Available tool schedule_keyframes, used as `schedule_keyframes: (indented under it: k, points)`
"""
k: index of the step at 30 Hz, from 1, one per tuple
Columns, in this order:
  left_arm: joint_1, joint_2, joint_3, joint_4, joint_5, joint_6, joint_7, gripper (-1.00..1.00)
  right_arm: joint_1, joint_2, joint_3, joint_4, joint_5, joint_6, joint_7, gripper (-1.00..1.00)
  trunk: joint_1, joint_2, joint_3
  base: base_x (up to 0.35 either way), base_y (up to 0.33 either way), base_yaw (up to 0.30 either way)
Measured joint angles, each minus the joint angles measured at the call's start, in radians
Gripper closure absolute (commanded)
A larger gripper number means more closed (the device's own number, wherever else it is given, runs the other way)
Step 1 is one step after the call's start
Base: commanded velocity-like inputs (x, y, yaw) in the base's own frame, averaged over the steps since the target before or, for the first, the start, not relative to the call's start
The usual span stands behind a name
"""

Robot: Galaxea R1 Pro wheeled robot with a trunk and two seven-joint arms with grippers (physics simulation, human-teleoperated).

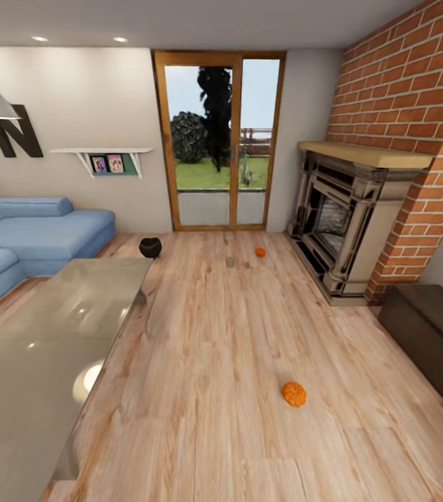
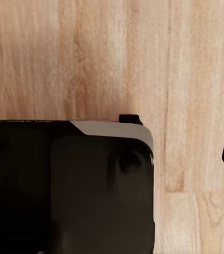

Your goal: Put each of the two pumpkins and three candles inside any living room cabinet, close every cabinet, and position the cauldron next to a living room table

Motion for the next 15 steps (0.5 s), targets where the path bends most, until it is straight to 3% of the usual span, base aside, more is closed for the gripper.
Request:
schedule_keyframes:
  k: [15]
  points:
    - [0.0,0.0,0.0,0.0,0.0,0.0,0.0,-1.0,0.0,0.001,0.0,0.0,0.0,0.0,0.0,-1.0,0.0,0.0,0.0,0.317,0.0,0.0]
